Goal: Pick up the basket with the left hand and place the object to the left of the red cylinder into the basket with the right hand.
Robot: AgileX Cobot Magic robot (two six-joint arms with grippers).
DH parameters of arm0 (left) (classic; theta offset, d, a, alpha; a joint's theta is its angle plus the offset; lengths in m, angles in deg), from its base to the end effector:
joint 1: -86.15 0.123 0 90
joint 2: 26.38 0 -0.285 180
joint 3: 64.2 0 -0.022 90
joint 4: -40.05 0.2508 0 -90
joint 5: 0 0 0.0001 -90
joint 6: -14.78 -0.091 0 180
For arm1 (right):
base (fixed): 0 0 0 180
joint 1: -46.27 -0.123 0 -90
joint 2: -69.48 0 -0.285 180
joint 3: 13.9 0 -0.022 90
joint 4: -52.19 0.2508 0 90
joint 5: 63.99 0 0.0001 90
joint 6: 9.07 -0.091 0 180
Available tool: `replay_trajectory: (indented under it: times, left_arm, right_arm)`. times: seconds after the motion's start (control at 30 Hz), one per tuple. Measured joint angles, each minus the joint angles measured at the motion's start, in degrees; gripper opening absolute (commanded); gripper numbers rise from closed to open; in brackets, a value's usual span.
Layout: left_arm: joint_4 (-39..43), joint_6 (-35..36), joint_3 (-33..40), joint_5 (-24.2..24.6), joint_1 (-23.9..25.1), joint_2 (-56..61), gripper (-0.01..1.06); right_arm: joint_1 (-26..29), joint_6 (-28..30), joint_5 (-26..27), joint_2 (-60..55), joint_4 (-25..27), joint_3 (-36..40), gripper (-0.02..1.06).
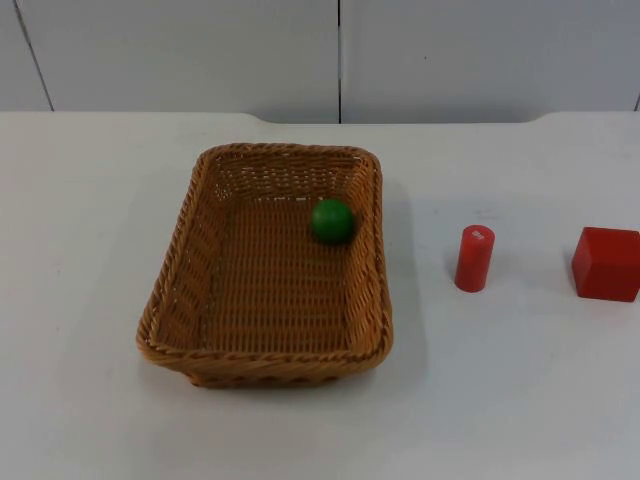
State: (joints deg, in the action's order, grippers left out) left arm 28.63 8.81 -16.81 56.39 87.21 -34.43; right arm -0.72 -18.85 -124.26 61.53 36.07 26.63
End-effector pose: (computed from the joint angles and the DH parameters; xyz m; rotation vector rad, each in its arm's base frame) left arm -0.0043 -0.0151 0.2906 0.0851 1.9384 -0.1533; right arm -0.0010 -0.0332 0.3181 -0.5698 1.7984 0.3550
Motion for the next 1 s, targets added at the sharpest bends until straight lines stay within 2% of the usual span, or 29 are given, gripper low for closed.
replay_trajectory:
  times: [0.17, 0.3, 0.4, 0.7, 1.0]
  left_arm:
    - [0.3, 0.4, 0.0, 0.0, 0.0, 0.0, 1.05]
    - [1.1, 1.1, 0.0, 0.1, 0.0, 0.0, 1.05]
    - [3.4, 3.4, 0.0, 0.2, 0.0, 0.0, 1.05]
    - [7.5, 5.4, 0.0, 2.7, 0.0, 0.0, 1.05]
    - [7.7, 5.5, 0.8, 4.7, 0.0, 0.0, 1.05]
  right_arm:
    - [0.0, 1.0, -1.3, 0.0, 0.5, 0.8, 0.73]
    - [0.0, 8.7, -1.5, 0.0, 6.6, 1.2, 0.73]
    - [-0.3, 11.0, -1.5, 0.0, 8.7, 1.2, 0.73]
    - [-0.3, 11.5, -1.5, 0.0, 9.1, 1.9, 0.73]
    - [-0.3, 7.6, -1.8, 0.0, 8.9, 7.1, 0.73]
